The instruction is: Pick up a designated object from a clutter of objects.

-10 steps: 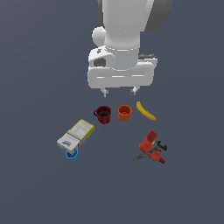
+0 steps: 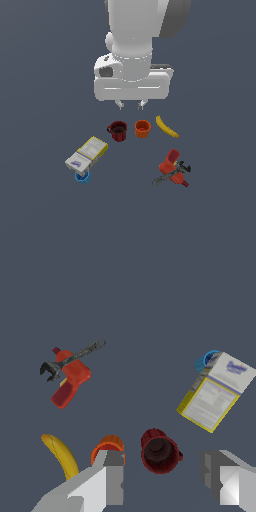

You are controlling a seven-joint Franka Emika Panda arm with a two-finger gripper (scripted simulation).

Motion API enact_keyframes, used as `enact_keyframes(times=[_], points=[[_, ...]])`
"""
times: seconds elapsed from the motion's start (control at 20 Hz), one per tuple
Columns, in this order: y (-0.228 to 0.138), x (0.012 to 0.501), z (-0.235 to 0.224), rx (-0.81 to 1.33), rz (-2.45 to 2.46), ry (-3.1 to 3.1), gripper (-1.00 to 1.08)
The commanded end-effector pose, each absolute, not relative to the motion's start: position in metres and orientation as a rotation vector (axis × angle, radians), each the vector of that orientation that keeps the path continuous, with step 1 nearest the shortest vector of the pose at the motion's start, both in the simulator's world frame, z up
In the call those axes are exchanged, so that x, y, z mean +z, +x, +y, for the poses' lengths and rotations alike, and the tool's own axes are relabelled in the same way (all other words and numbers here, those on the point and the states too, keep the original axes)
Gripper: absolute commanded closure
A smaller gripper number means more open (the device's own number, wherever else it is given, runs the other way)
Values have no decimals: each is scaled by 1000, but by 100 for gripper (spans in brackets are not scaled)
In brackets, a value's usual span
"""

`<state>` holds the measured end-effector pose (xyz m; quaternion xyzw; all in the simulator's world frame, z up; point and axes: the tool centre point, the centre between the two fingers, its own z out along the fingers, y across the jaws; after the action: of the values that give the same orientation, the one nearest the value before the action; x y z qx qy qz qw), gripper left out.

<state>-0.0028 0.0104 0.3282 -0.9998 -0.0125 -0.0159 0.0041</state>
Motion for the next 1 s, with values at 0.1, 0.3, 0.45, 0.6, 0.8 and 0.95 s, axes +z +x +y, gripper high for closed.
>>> enact_keyframes(times=[0.1,0.3,0.45,0.6,0.8,0.95], points=[[-4,325,9,-39,-21,-3127,-20],[-8,313,3,0,40,-3104,-20],[-13,298,-3,46,114,-3073,-20],[-20,279,-12,106,213,-3029,-20],[-35,247,-25,206,385,-2944,-20],[-49,219,-37,292,543,-2855,-20]])
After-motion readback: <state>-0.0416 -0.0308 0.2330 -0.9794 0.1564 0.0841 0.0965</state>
